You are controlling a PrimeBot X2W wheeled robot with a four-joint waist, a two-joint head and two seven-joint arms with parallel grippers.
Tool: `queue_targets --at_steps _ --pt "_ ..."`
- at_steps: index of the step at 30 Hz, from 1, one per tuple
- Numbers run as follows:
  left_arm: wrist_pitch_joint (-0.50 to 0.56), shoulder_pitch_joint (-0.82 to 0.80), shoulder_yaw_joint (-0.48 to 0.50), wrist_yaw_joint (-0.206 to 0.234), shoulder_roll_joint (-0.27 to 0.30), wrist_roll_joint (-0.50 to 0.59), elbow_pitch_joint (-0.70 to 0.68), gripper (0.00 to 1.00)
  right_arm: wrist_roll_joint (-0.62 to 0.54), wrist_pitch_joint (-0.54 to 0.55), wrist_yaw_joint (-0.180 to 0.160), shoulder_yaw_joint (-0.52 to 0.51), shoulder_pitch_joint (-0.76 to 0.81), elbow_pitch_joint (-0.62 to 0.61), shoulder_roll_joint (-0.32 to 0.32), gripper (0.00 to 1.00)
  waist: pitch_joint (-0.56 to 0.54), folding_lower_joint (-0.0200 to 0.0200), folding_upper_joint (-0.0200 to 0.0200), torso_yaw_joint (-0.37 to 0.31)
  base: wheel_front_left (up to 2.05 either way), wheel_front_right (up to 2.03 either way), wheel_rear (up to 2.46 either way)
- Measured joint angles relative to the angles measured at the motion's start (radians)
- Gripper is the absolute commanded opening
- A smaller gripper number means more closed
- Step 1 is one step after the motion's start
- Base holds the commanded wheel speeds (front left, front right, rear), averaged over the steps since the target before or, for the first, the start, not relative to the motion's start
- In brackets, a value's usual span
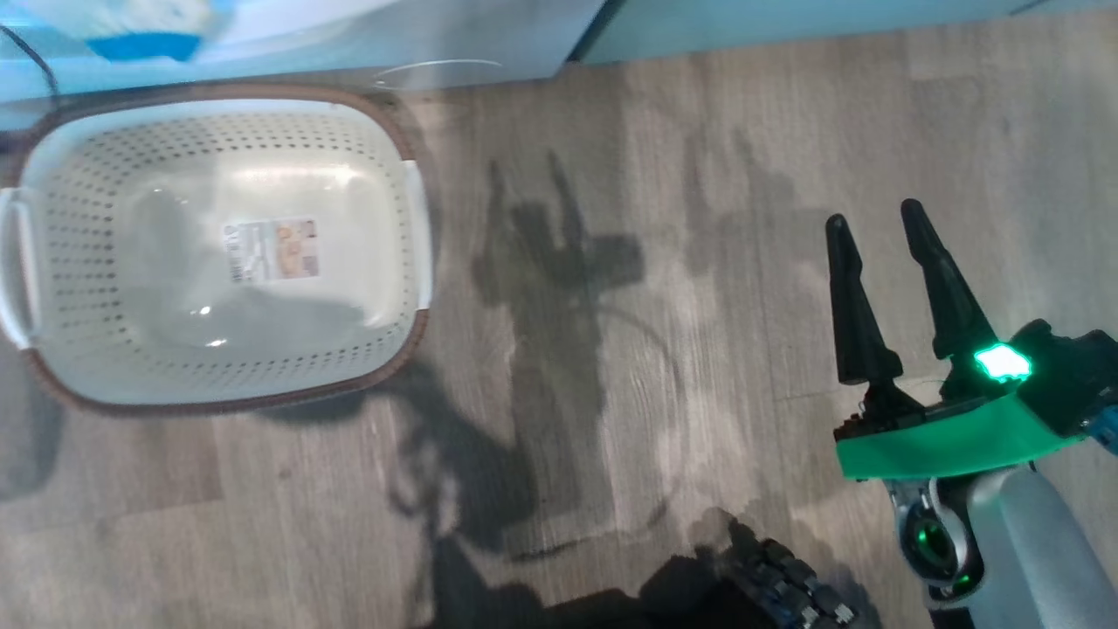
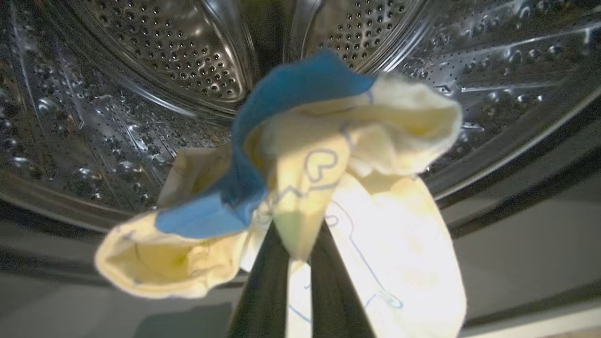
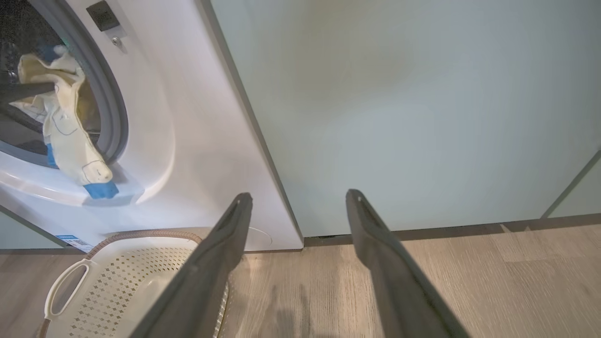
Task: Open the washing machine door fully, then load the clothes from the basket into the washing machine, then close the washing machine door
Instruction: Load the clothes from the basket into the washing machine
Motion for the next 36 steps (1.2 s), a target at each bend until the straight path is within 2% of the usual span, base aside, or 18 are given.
queue_targets --at_steps 6,11,16,24,26,28,36 --pt "0.003 -0.132 -0.006 -0.020 0.035 0.031 0.115 0.00 0.026 0.000 0.000 0.031 -0.005 0.000 0.000 1.00 0.018 0.0000 0.0000 -0.051 0.00 0.00 0.00" --pt "-0.063 -0.226 -0.019 -0.022 0.071 0.085 0.182 0.00 0.045 0.000 0.000 0.053 -0.011 0.000 0.000 1.00 0.035 0.0000 0.0000 -0.095 0.00 0.00 0.00" --pt "-0.163 -0.308 -0.040 -0.024 0.083 0.140 0.235 0.00 0.062 0.000 0.000 0.072 -0.011 -0.001 0.000 1.00 0.054 0.0000 0.0000 -0.127 0.00 0.00 0.00" --pt "-0.443 -0.427 -0.079 -0.026 0.091 0.227 0.328 0.00 0.077 0.000 0.000 0.073 -0.012 -0.004 0.000 1.00 0.092 -0.0001 0.0000 -0.148 0.00 0.00 0.00" --pt "-0.464 -0.434 -0.087 -0.026 0.090 0.236 0.340 0.00 0.077 0.000 0.000 0.073 -0.013 -0.004 0.000 1.00 0.094 0.0000 0.0000 -0.149 0.00 0.00 0.00" --pt "-0.466 -0.446 -0.095 -0.028 0.087 0.239 0.382 0.00 0.077 0.000 0.000 0.072 -0.015 -0.004 0.000 1.00 0.098 -0.0001 0.0000 -0.149 0.00 0.00 0.00" --pt "-0.342 -0.455 -0.111 -0.067 0.060 0.202 0.541 0.00 0.077 0.000 0.000 0.072 -0.022 -0.004 0.000 1.00 0.109 0.0000 0.0000 -0.139 0.00 0.00 0.00"
